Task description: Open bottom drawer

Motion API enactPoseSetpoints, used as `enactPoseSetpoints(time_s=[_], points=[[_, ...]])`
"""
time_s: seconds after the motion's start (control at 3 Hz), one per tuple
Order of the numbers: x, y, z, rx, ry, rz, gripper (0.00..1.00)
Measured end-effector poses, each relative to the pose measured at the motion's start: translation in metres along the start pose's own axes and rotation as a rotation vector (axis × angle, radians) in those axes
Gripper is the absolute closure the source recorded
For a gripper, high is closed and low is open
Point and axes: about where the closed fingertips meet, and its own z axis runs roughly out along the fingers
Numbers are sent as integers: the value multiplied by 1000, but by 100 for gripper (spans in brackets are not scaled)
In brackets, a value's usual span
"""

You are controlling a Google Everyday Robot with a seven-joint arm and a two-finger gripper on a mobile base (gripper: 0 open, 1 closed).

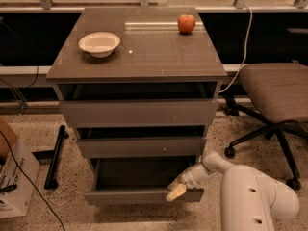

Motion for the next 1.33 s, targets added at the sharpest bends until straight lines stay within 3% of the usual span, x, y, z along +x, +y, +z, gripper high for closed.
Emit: enactPoseSetpoints(time_s=[0.33, 0.67, 1.0, 1.33], points=[[-2, 2, -3, 0, 0, 0, 1], [-7, 6, -8, 0, 0, 0, 0], [-10, 8, -11, 0, 0, 0, 17], [-11, 9, -12, 0, 0, 0, 41]])
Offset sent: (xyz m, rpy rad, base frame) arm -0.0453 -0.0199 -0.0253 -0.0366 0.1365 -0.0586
